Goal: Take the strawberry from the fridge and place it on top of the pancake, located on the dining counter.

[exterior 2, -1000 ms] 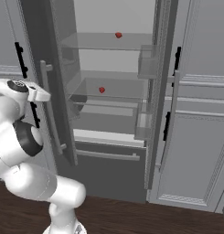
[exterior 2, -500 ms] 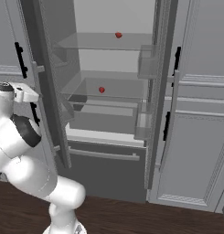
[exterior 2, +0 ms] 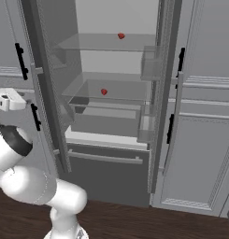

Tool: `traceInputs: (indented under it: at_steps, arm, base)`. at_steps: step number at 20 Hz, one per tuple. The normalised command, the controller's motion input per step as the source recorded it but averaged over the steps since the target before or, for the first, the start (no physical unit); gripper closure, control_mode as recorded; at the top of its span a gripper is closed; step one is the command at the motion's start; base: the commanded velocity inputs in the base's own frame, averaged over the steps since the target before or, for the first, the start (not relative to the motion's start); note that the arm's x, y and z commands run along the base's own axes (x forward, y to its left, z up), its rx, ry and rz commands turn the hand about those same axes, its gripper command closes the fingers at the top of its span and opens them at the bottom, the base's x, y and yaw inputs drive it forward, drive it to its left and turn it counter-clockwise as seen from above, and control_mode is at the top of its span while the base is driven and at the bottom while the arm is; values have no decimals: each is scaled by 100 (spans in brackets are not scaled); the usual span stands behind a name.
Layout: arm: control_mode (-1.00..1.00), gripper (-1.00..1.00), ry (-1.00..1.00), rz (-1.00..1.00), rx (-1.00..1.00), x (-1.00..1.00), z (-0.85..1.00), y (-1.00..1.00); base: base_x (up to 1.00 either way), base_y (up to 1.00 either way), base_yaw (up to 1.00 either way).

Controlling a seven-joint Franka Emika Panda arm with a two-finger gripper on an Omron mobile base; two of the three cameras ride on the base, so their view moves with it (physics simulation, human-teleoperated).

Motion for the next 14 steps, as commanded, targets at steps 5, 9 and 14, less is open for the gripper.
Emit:
traceInputs:
  at_steps: [5,9,14]
  arm:
    - [-100,-100,0,7,21,-77,0,-55]
    - [-100,-100,-15,13,67,-84,6,-100]
    - [-100,-100,-18,10,87,-60,36,-100]
  base:
    - [0,0,0]
    - [0,0,0]
    - [0,0,0]
